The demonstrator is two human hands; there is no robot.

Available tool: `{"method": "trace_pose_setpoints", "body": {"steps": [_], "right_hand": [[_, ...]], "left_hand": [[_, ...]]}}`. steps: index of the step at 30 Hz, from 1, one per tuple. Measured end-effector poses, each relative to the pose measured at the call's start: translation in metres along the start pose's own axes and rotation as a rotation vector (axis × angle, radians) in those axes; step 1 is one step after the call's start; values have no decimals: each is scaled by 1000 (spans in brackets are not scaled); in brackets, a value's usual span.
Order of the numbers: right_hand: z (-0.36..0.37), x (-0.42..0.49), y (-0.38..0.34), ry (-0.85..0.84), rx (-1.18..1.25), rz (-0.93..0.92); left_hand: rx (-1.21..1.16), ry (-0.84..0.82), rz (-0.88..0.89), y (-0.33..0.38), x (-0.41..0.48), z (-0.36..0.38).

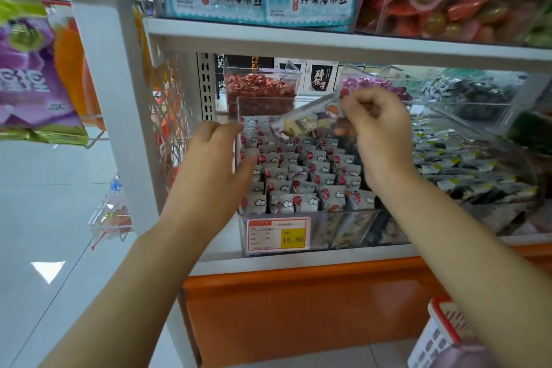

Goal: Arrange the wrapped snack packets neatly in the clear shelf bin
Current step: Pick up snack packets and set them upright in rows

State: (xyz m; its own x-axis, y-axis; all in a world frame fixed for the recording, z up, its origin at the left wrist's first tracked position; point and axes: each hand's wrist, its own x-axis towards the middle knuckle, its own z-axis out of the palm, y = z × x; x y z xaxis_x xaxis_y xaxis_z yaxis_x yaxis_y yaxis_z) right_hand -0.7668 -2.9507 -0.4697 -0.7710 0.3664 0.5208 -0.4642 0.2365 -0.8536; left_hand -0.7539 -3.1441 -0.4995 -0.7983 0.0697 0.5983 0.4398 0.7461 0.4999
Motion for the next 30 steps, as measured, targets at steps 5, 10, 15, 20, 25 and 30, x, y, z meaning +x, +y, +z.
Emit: {"method": "trace_pose_setpoints", "body": {"steps": [5,10,15,20,25,30], "right_hand": [[-38,-32,1,2,214,188],[-50,-52,6,-24,396,359],[-64,-54,9,-100,515,523],[-69,-55,12,-114,472,578],[-65,-55,13,-133,620,621],[-65,-52,13,-64,766,684]], "left_hand": [[-322,-187,-141,22,-11,12],[-711,-297,-336,34,-16,19],[-952,-303,-480,32,-16,23],[-1155,-248,-613,32,-16,21],[-1063,-221,-587,32,-17,22],[-1210,-252,-632,36,-15,21]]}}
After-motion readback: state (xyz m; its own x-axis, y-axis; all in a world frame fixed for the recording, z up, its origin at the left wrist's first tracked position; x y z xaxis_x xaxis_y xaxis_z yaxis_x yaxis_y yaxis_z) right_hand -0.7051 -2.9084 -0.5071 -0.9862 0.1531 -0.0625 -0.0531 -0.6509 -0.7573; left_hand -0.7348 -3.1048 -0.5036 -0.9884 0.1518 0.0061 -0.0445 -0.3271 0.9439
